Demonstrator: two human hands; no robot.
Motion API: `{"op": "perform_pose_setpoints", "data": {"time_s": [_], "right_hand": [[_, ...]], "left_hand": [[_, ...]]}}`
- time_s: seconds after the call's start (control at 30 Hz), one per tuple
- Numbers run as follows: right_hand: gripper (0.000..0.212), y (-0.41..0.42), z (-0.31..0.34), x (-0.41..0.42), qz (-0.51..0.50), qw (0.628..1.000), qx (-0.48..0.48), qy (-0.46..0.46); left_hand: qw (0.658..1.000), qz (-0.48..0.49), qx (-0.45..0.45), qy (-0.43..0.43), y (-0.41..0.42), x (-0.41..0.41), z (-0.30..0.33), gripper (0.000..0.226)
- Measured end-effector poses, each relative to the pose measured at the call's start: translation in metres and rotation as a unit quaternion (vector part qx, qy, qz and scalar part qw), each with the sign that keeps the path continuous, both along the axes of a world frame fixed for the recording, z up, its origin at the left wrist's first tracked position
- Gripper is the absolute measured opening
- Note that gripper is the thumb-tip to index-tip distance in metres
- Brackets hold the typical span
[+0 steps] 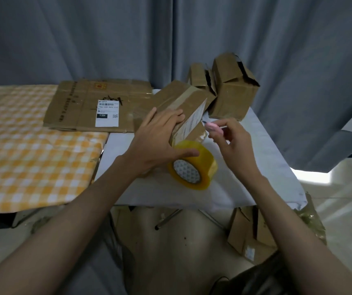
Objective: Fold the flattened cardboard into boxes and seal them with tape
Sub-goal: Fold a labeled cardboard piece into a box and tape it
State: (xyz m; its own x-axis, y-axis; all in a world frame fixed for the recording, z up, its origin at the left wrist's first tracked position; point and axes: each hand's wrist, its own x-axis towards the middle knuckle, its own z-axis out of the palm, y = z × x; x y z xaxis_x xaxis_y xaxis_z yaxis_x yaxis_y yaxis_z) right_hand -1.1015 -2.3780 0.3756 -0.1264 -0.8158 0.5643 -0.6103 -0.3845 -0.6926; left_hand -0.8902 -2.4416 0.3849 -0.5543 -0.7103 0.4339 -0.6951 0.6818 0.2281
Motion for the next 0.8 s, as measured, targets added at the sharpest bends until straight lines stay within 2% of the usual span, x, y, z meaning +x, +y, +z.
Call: {"op": "perform_pose_setpoints", "data": {"time_s": [0.13,0.33,0.8], "right_hand": [[0.015,-0.01,0.015,-0.007,0.109,0.982,-0.086,0.125],[0.012,-0.023,0.017,0.004,0.173,0.955,-0.098,0.221],[0.026,-0.022,0.019,0.011,0.178,0.943,-0.058,0.275]], "left_hand": [[1.0,0.005,-0.007,0.015,0.001,-0.003,-0.001,0.113],[0.999,0.019,-0.032,0.03,0.007,-0.007,-0.005,0.115],[1.0,0.016,-0.021,0.006,0.009,-0.009,-0.005,0.116]]}}
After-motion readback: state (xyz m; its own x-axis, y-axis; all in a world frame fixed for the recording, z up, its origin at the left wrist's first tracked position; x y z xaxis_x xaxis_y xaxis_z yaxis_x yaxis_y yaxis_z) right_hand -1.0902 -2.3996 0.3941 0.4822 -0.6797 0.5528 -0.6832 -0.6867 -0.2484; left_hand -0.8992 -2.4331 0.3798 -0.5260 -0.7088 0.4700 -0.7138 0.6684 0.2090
